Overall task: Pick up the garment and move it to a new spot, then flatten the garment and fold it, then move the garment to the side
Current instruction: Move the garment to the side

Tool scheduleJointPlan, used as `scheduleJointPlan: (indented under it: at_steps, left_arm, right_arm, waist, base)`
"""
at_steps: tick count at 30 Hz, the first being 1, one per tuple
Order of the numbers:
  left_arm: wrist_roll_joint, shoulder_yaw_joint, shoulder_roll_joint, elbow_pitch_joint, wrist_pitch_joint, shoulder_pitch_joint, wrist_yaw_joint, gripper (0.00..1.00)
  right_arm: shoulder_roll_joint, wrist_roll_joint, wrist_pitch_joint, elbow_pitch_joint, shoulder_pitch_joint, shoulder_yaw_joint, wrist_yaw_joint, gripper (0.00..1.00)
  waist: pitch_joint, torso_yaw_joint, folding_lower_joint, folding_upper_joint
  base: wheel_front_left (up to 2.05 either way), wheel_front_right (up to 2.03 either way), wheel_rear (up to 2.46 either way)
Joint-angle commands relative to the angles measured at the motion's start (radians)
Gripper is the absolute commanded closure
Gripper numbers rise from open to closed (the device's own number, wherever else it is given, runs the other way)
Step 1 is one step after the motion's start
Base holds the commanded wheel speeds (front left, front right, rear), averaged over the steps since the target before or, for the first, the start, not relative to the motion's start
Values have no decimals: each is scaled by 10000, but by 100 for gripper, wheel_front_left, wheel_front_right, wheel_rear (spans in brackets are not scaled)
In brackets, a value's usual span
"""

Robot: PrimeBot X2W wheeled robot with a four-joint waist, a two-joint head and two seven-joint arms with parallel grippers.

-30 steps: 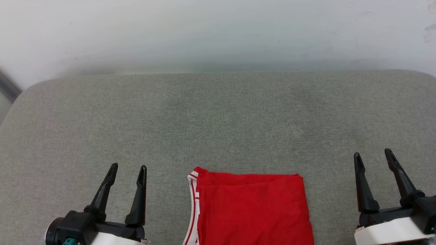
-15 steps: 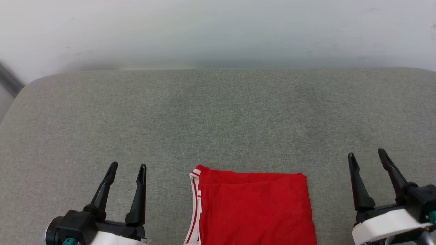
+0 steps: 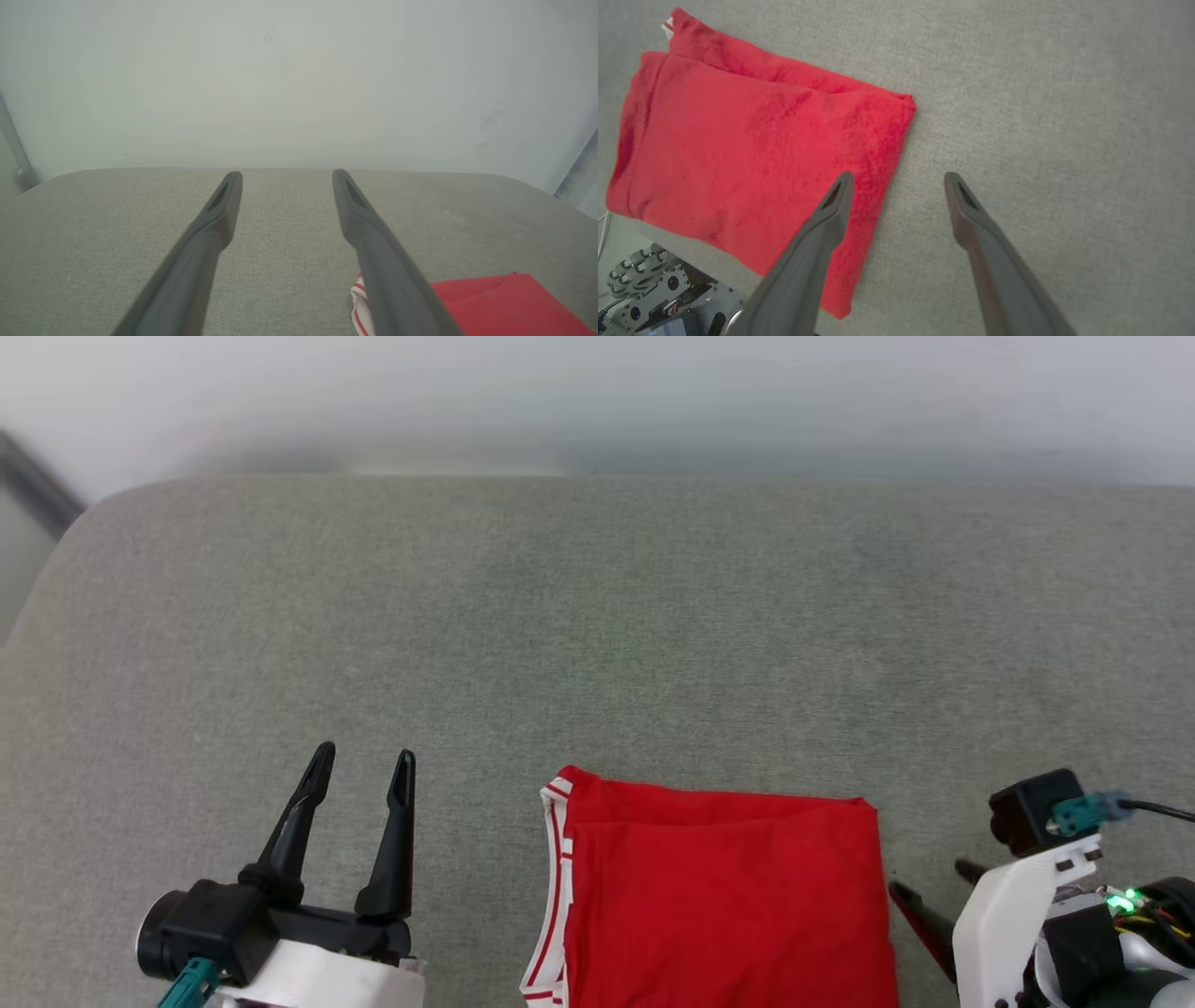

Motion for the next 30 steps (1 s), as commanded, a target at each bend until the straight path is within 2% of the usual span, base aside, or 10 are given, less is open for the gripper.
scheduleJointPlan:
  at_steps: [1, 3, 10, 14, 20, 21, 22, 23, 24, 30]
  left_arm:
    - [29, -74, -52, 17, -22, -191, -14, 0]
    - [17, -177, -58, 36, -22, -320, -14, 0]
    - [-33, -269, -78, 133, -22, -511, -14, 0]
    - [-41, -332, -73, 192, -22, -635, -14, 0]
    - [9, -432, -94, 278, -22, -702, -14, 0]
    - [19, -450, -106, 289, -22, -719, -14, 0]
    - [30, -472, -119, 306, -22, -728, -14, 0]
    - [39, -491, -133, 322, -22, -735, -14, 0]
    - [46, -502, -146, 336, -22, -739, -14, 0]
    - [-8, -552, -176, 437, -22, -497, -14, 0]
  right_arm:
    - [8, -33, 863, -112, -132, -8, -4, 0]
    - [211, 16, 1503, -84, -160, -77, -4, 0]
    - [669, -71, 2277, 454, -221, -55, -4, 0]
    - [926, -138, 2236, 1039, -262, 115, -4, 0]
    - [952, -321, 1772, 2119, -416, 628, -3, 0]
    - [939, -336, 1705, 2302, -425, 731, -3, 3]
    - [949, -355, 1616, 2459, -434, 784, -3, 55]
    - [910, -422, 1535, 2587, -452, 855, -3, 87]
    - [827, -485, 1442, 2706, -511, 947, -3, 100]
    - [118, -961, 699, 2771, -1196, 1398, -14, 100]
  waist:
    - [211, 217, 0, 0]
    - [337, 366, 0, 0]
    - [608, 723, 0, 0]
    - [738, 897, 0, 0]
    - [829, 1018, 0, 0]
    - [835, 1028, 0, 0]
    - [837, 1035, 0, 0]
    - [838, 1039, 0, 0]
    - [835, 1033, 0, 0]
    - [632, 645, 0, 0]
  base:
    - [0, 0, 0]
    - [0, 0, 0]
    - [0, 0, 0]
    - [0, 0, 0]
    - [0, 0, 0]
    - [0, 0, 0]
    - [0, 0, 0]
    - [0, 0, 0]
    - [0, 0, 0]
    - [0, 0, 0]
